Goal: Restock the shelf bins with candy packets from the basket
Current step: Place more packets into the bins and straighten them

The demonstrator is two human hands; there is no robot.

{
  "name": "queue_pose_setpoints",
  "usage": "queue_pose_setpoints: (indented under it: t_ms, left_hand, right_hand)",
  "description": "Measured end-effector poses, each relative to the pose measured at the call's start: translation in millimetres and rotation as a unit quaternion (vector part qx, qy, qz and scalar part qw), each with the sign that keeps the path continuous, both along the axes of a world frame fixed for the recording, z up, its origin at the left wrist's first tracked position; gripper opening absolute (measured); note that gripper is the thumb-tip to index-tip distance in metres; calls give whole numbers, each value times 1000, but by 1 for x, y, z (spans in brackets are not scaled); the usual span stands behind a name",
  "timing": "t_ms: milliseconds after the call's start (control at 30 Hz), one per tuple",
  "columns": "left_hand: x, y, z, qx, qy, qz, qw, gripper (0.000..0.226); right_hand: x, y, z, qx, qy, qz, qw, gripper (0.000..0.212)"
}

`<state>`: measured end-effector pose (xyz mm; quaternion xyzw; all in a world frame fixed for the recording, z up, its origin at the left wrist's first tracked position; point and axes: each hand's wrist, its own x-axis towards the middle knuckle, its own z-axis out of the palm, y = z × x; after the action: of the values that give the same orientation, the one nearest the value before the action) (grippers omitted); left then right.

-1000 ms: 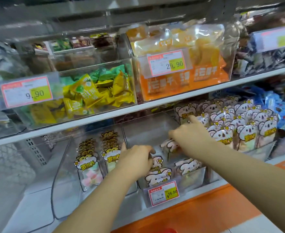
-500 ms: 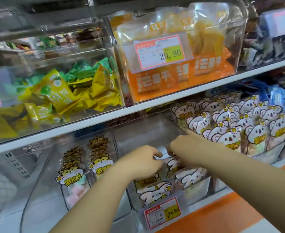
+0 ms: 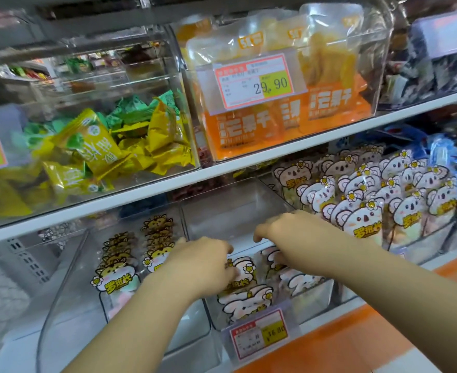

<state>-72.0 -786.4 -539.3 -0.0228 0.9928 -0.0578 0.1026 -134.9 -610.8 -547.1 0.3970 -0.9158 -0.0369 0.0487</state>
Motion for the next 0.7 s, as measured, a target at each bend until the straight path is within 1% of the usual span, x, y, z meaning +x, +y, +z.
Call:
queue_pose_setpoints:
  t_ms: [67,167,233,367,533,700]
  left_hand:
    - [4,-2,1,-26,-10,-1,1000,43]
    - [8,5,2,-43,-12,-16,999,32]
    - [11,10,5,-54,-18,-23,998,31]
    - [15,13,6,-59,-26,-26,998,32]
    - [18,8,5,7,-16,-21,1000,42]
    - [24,6,5,33,-10,-23,999,48]
  right_hand:
    - [1,-5,-1,-12,-26,5,1000,50]
    - [-1,-12,-3,-36,-138,-9,990,53]
    - [-7,-13,-6,-32,-174,-16,984,52]
    - [-13,-11,-10,-23,-190,-24,981,45]
    - [-10,-7,-8,-42,-190,-26,981,44]
    - [-3,0,1,-67,-182,-30,980,45]
